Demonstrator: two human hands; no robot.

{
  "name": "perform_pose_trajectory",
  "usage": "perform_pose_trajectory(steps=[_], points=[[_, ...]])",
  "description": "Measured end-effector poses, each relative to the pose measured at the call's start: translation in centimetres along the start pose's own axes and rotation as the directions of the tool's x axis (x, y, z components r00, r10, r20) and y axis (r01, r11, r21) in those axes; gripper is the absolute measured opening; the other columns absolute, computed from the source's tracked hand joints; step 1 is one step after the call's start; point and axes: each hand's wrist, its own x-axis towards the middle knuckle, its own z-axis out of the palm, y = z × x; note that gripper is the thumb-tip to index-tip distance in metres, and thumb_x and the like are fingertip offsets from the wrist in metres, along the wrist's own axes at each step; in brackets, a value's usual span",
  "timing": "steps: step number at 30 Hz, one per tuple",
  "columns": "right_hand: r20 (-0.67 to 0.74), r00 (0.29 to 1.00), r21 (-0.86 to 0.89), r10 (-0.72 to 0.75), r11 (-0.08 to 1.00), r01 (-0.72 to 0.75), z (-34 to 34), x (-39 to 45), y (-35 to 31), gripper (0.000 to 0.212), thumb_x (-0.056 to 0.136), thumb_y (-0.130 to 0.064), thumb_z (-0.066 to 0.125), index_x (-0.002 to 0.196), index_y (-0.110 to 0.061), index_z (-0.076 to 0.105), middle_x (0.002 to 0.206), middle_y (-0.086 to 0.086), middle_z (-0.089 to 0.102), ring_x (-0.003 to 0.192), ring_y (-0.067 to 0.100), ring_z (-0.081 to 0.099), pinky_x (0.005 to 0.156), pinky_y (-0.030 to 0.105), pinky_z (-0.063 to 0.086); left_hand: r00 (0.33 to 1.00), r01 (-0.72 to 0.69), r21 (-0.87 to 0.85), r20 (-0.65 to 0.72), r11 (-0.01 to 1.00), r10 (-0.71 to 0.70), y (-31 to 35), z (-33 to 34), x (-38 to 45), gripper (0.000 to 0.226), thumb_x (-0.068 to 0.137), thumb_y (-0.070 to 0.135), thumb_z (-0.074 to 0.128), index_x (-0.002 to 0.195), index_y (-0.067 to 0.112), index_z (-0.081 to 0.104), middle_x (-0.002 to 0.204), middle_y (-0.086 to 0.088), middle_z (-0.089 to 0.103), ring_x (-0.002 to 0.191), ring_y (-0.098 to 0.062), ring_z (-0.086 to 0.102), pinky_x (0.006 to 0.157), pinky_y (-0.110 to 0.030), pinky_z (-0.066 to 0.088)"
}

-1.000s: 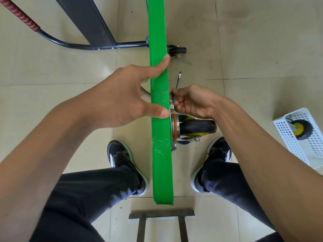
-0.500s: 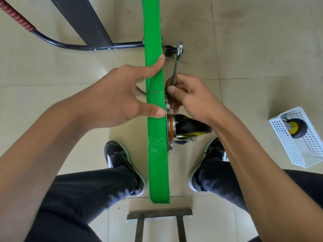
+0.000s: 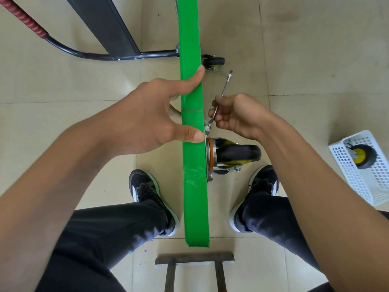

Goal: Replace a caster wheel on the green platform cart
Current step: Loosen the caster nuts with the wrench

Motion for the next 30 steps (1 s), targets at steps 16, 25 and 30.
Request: perform_pose_trajectory(steps=[16,25,30], points=[[0.184,0.964,0.069,0.189,0.976,-0.205,0.1,0.8,0.7,0.014,0.105,-0.012,0.042,0.116,-0.005,0.047,0.062,0.004,0.064,0.052,0.007,0.055,0.051,0.018,0.051,1.0,-0.001,0.007,0.0,1.0,0.001,0.0,0.0,0.1,0.112,0.059,0.04,0.079,0.153,0.049,0.018,0.155,0.025,0.034,0.109,0.004,0.059,0.086,-0.003,0.045],[0.146,0.982,-0.151,-0.123,0.978,0.145,0.9,-0.7,0.5,0.013,0.106,-0.01,0.044,0.112,0.0,0.051,0.073,0.008,0.065,0.059,0.015,0.055,0.052,0.024,0.051,1.0,-0.001,-0.011,-0.011,1.0,0.001,0.1,0.0,0.0,0.111,0.061,0.035,0.081,0.152,0.049,0.02,0.154,0.026,0.035,0.096,0.012,0.062,0.076,-0.001,0.046],[0.202,0.929,-0.423,-0.311,0.827,0.369,1.7,-2.7,-0.5,0.024,0.105,-0.003,0.044,0.114,0.016,0.055,0.078,0.011,0.062,0.06,0.017,0.055,0.055,0.029,0.049,1.0,0.001,-0.009,-0.014,1.0,-0.001,0.1,0.1,0.0,0.11,0.063,0.032,0.082,0.152,0.049,0.02,0.152,0.028,0.037,0.096,0.008,0.063,0.075,-0.002,0.047]])
